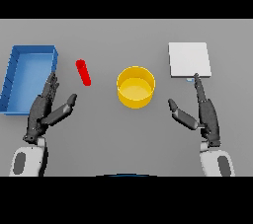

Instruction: Pick up the red beaker and tilt it to pour out 1 green nut into yellow bowl. Pick up the yellow bowl and place it on the metallic measuring scale.

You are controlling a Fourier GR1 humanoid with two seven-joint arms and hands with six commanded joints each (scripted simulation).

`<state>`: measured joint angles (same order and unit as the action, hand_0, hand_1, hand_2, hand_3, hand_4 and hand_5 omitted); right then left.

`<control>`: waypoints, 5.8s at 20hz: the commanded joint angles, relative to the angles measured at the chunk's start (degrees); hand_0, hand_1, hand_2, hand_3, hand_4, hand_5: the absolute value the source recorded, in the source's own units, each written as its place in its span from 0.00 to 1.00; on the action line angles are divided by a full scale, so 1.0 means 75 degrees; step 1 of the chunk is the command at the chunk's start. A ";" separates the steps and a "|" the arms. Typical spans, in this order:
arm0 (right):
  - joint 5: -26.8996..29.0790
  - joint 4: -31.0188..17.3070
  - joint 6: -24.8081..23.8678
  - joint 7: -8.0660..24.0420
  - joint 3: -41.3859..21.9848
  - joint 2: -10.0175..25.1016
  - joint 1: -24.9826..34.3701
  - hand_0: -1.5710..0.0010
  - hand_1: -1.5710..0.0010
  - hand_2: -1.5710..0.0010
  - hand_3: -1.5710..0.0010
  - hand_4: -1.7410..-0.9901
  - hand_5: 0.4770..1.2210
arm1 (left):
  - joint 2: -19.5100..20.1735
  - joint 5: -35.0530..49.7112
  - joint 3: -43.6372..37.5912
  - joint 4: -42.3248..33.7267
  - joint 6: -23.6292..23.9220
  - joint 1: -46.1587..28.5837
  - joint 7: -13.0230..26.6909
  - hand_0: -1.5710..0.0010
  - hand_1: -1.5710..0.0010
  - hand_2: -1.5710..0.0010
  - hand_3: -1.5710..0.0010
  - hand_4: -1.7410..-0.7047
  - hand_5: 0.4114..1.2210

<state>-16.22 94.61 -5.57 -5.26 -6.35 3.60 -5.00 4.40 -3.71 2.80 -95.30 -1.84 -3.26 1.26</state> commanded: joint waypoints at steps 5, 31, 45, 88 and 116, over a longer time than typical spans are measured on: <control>0.0053 0.0204 0.0100 0.0158 -0.0085 -0.0057 -0.0141 1.00 1.00 1.00 1.00 0.73 0.16 | 0.0103 -0.0291 0.0187 -0.0021 -0.0034 -0.0066 0.0124 1.00 1.00 1.00 1.00 0.56 0.24; 0.0491 0.0346 0.0383 0.0004 0.0103 0.0078 -0.0046 1.00 1.00 1.00 1.00 0.63 0.22 | -0.0147 -0.0913 -0.0571 0.5291 0.0524 0.4025 -0.0885 1.00 1.00 1.00 1.00 0.44 0.34; 0.0363 0.0537 0.0282 0.0065 0.0034 0.0021 -0.0243 1.00 1.00 1.00 1.00 0.65 0.23 | -0.0417 -0.0712 -0.1079 0.6622 0.0937 0.4960 -0.1413 0.37 0.35 0.34 0.41 0.16 0.78; 0.0469 0.0571 0.0336 0.0022 0.0030 -0.0082 -0.0414 1.00 1.00 1.00 1.00 0.60 0.28 | 0.1823 -0.5833 0.5226 0.5230 -0.1084 0.7700 0.1425 0.00 0.00 0.00 0.16 0.04 0.99; 0.0036 0.0254 -0.0055 -0.0002 -0.0009 -0.0197 -0.0272 1.00 1.00 1.00 1.00 0.71 0.16 | 0.1210 -0.8376 0.9544 0.7096 -0.2068 1.0735 -0.0708 0.00 0.00 0.00 0.00 0.01 1.00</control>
<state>-15.95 96.53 -5.97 -5.28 -6.43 2.11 -7.02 13.47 -66.45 74.37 -42.08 -17.41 77.29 -4.01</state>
